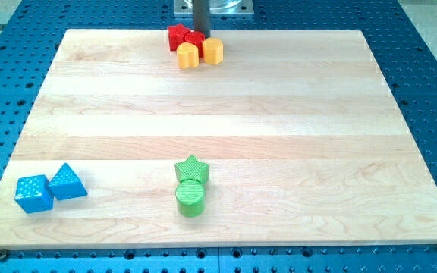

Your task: Place yellow blocks at the left center of the board

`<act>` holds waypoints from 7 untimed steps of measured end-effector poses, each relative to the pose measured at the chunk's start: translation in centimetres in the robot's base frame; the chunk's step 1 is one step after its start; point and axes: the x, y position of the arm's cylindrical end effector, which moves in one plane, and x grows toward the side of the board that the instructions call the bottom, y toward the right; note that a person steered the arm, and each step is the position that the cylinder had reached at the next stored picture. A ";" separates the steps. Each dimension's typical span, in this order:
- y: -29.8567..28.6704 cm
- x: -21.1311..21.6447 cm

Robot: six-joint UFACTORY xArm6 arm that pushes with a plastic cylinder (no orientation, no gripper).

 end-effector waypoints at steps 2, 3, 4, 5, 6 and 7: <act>-4.1 1.6; -9.6 3.5; -5.1 0.6; 0.6 -0.8; 3.5 2.0; -2.1 6.4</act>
